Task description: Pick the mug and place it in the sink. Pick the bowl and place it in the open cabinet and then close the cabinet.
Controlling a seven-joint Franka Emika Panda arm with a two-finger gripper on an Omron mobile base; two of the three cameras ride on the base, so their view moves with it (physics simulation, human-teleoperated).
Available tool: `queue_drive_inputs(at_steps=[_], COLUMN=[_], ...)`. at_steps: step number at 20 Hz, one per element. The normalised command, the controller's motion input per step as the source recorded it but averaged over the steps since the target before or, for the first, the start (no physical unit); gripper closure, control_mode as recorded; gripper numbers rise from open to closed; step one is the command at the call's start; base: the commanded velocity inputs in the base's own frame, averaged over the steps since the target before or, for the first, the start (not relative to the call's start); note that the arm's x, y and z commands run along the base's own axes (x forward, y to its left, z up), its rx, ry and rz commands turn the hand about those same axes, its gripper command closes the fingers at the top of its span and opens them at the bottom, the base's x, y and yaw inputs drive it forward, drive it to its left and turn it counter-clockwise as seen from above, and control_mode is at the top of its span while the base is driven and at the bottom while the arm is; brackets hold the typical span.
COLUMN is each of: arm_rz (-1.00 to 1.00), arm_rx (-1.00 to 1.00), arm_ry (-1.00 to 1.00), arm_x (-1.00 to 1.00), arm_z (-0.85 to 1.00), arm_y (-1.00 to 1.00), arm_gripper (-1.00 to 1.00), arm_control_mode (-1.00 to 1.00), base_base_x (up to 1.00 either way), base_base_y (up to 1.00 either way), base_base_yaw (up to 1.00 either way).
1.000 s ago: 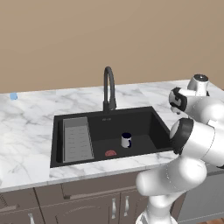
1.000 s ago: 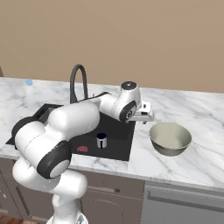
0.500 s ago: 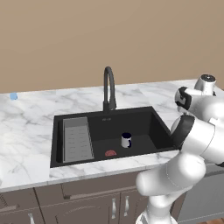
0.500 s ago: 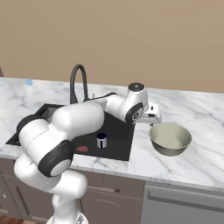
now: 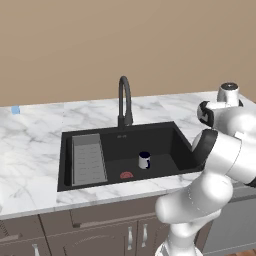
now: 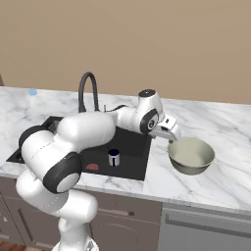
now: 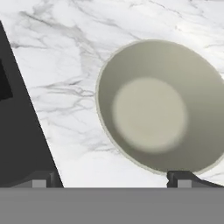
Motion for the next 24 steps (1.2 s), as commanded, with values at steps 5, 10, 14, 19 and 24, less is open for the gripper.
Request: queue_drive_inputs(at_steps=[5,10,14,19,24], arm_rz=[-0.42,-0.41,-0.4,-0.35,-0.34], arm_rx=[0.0,0.0,0.0,0.0,-0.01], arm_ry=[0.0,-0.06,-0.17,-0.18,-0.23], arm_x=[0.0,0.0,0.0,0.0,0.0], arm_z=[0.0,0.0,0.0,0.0,0.0], arm_y=[0.01,0.0,0.0,0.0,0.0], arm_gripper=[-1.0,-1.0,-1.0,-1.0,-1.0], arm_control_mode=[-1.0,-1.0,-1.0,-1.0,-1.0], base_base_x=[0.0,0.0,0.0,0.0,0.0], base_base_y=[0.0,0.0,0.0,0.0,0.0], base_base_yaw=[0.0,0.0,0.0,0.0,0.0])
